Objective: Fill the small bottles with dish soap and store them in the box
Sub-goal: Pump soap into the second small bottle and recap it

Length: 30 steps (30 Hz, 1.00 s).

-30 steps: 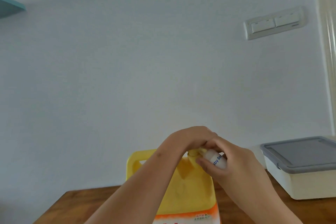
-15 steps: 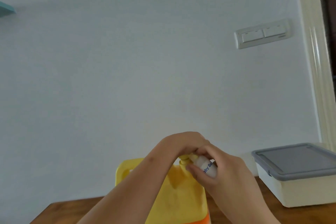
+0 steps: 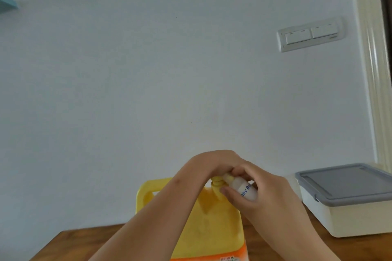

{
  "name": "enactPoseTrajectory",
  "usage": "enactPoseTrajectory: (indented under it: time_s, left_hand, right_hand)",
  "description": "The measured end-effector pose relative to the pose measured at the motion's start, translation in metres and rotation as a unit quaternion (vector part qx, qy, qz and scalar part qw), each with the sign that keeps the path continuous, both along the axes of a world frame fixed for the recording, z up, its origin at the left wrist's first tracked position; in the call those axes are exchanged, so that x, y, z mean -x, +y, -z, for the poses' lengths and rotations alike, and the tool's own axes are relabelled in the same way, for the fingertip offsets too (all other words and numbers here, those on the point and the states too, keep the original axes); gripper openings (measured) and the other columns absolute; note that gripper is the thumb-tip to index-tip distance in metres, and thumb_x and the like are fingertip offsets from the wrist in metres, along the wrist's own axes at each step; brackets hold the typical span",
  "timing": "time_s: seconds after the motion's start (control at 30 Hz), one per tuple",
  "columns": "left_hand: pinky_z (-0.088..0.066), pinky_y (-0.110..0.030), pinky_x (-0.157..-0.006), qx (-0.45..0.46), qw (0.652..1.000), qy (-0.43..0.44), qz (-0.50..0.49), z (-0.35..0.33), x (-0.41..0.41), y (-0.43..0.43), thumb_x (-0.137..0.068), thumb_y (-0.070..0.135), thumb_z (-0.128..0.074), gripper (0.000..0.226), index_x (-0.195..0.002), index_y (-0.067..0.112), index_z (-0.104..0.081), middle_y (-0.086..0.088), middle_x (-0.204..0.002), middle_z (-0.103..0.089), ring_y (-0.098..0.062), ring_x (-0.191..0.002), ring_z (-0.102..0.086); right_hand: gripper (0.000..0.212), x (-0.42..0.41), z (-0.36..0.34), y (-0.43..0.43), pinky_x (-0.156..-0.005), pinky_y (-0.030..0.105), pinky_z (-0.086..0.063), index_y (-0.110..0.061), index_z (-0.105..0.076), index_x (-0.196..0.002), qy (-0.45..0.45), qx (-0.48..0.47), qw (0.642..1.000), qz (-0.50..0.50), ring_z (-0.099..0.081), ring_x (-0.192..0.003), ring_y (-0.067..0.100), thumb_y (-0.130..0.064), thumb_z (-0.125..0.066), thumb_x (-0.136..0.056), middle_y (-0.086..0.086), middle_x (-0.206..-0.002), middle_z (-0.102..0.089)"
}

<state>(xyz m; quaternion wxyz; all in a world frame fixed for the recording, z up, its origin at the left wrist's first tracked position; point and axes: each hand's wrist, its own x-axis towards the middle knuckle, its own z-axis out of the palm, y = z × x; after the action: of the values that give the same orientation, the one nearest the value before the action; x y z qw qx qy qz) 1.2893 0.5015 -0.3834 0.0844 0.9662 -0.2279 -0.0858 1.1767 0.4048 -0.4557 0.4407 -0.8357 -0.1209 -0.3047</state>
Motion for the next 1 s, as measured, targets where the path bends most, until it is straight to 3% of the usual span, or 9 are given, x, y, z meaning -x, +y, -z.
enactPoseTrajectory:
  time_s: [0.2,0.33,0.4,0.53,0.6,0.67,0.8,0.9,1.0]
  left_hand:
    - [-0.035,-0.03,-0.059,0.024,0.998,-0.057,-0.03,-0.009,0.003,-0.004,-0.085,0.017,-0.047,0.023,-0.063,0.016,-0.046,-0.002,-0.075,-0.05,-0.019,-0.065,-0.042]
    - [-0.052,-0.037,-0.071,0.053,0.982,-0.178,-0.043,-0.012,0.007,-0.013,-0.09,0.037,-0.046,0.03,-0.095,0.014,-0.065,-0.003,-0.094,-0.07,-0.02,-0.076,-0.063]
    - [-0.055,-0.038,-0.076,0.075,0.971,-0.227,-0.029,-0.011,0.01,-0.02,-0.093,0.042,-0.044,0.033,-0.096,0.016,-0.064,-0.001,-0.094,-0.07,-0.021,-0.081,-0.066]
    - [-0.049,-0.022,-0.061,0.249,0.928,-0.279,-0.001,-0.021,0.028,-0.037,-0.094,0.038,-0.046,0.026,-0.093,0.023,-0.067,0.01,-0.077,-0.065,-0.001,-0.065,-0.059]
    - [-0.04,-0.012,-0.051,0.358,0.89,-0.282,0.027,-0.034,0.045,-0.044,-0.094,0.03,-0.047,0.022,-0.089,0.025,-0.068,0.013,-0.064,-0.058,0.003,-0.053,-0.052]
    - [-0.041,-0.017,-0.052,0.474,0.84,-0.262,0.046,-0.045,0.068,-0.042,-0.094,0.024,-0.047,0.024,-0.087,0.025,-0.07,0.012,-0.061,-0.055,-0.002,-0.054,-0.05]
    - [-0.038,-0.023,-0.05,0.723,0.677,-0.108,0.082,-0.052,0.122,-0.002,-0.086,0.018,-0.051,0.024,-0.08,0.018,-0.074,0.002,-0.061,-0.048,-0.013,-0.058,-0.046]
    - [-0.037,-0.023,-0.046,0.818,0.563,-0.027,0.117,-0.039,0.154,0.037,-0.08,0.018,-0.057,0.014,-0.076,0.013,-0.07,-0.001,-0.062,-0.043,-0.015,-0.055,-0.043]
    - [-0.039,-0.023,-0.045,0.853,0.499,-0.019,0.151,-0.021,0.165,0.063,-0.086,0.02,-0.048,0.016,-0.079,0.012,-0.061,0.0,-0.064,-0.042,-0.016,-0.055,-0.043]
  right_hand:
    - [0.021,-0.006,-0.003,-0.003,-0.055,0.027,-0.053,-0.039,-0.061,-0.082,0.002,-0.063,0.997,-0.037,-0.061,-0.062,0.004,-0.055,-0.067,-0.068,-0.026,-0.076,-0.064]
    - [0.011,-0.007,-0.007,-0.011,-0.044,0.025,-0.052,-0.033,-0.065,-0.078,0.022,-0.119,0.989,-0.086,-0.066,-0.055,0.008,-0.04,-0.073,-0.075,-0.012,-0.067,-0.069]
    - [0.006,-0.005,-0.011,-0.02,-0.041,0.022,-0.05,-0.033,-0.067,-0.076,0.05,-0.141,0.982,-0.119,-0.069,-0.057,0.01,-0.035,-0.073,-0.077,-0.008,-0.071,-0.071]
    - [0.006,0.005,-0.026,-0.04,-0.045,0.029,-0.052,-0.028,-0.07,-0.078,0.071,-0.207,0.96,-0.174,-0.069,-0.056,0.017,-0.034,-0.071,-0.079,-0.002,-0.078,-0.074]
    - [0.015,0.012,-0.033,-0.047,-0.045,0.027,-0.05,-0.024,-0.071,-0.081,0.061,-0.239,0.949,-0.198,-0.065,-0.053,0.017,-0.038,-0.07,-0.078,0.001,-0.076,-0.074]
    - [0.026,0.02,-0.038,-0.05,-0.048,0.026,-0.049,-0.022,-0.072,-0.085,0.046,-0.264,0.938,-0.219,-0.064,-0.055,0.018,-0.045,-0.069,-0.072,0.003,-0.081,-0.074]
    - [0.028,0.031,-0.043,-0.047,-0.049,0.026,-0.052,-0.027,-0.07,-0.082,0.004,-0.221,0.95,-0.219,-0.068,-0.059,0.016,-0.05,-0.069,-0.066,0.0,-0.084,-0.074]
    - [0.028,0.034,-0.041,-0.037,-0.049,0.024,-0.053,-0.032,-0.067,-0.085,-0.016,-0.161,0.966,-0.203,-0.068,-0.059,0.014,-0.051,-0.07,-0.065,-0.003,-0.077,-0.072]
    - [0.033,0.033,-0.036,-0.023,-0.049,0.02,-0.052,-0.036,-0.065,-0.09,-0.032,-0.086,0.976,-0.196,-0.065,-0.054,0.008,-0.057,-0.073,-0.065,-0.009,-0.071,-0.07]
